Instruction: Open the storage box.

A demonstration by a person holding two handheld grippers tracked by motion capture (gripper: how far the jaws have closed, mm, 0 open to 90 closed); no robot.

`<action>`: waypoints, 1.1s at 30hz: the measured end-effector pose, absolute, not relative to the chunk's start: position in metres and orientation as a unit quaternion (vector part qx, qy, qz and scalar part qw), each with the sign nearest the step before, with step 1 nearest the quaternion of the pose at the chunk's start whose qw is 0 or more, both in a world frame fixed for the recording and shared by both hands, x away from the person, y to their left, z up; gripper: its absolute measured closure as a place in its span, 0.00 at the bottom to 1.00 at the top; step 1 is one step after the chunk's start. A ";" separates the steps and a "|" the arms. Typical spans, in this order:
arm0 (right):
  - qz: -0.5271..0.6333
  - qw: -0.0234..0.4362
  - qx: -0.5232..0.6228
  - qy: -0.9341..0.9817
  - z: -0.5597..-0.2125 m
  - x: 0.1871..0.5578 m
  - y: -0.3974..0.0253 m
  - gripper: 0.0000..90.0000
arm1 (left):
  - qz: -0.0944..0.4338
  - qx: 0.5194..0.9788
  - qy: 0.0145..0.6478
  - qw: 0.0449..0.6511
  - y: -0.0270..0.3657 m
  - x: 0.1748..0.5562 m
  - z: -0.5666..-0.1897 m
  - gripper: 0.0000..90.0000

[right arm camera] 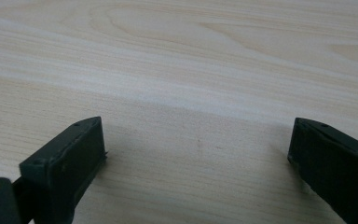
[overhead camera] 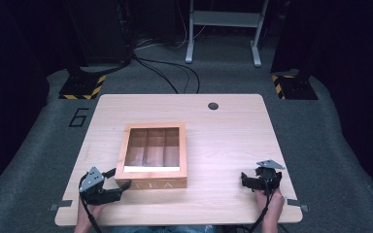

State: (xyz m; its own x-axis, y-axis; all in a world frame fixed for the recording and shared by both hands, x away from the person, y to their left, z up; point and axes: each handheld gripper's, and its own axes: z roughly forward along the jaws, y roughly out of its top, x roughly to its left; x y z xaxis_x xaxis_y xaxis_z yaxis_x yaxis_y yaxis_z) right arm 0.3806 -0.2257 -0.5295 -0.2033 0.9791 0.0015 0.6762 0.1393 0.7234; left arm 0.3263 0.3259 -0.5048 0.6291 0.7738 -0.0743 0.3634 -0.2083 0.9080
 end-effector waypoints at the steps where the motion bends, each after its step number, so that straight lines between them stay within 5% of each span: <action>1: 0.306 0.248 0.580 0.713 -0.529 0.381 -0.226 0.04 | 0.211 0.750 0.376 0.502 0.325 0.326 -0.504 0.26; 33: 0.306 0.248 0.580 0.713 -0.530 0.381 -0.226 0.04 | 0.242 0.731 0.375 0.516 0.321 0.331 -0.491 0.32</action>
State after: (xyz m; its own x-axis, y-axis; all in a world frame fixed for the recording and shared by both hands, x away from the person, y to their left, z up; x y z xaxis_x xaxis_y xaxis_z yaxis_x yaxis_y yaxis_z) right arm 0.3806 -0.2257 -0.5295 -0.2032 0.9791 0.0014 0.6761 0.1392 0.7236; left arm 0.3306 0.3207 -0.4907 0.6014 0.7982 -0.0343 0.2993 -0.1853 0.9360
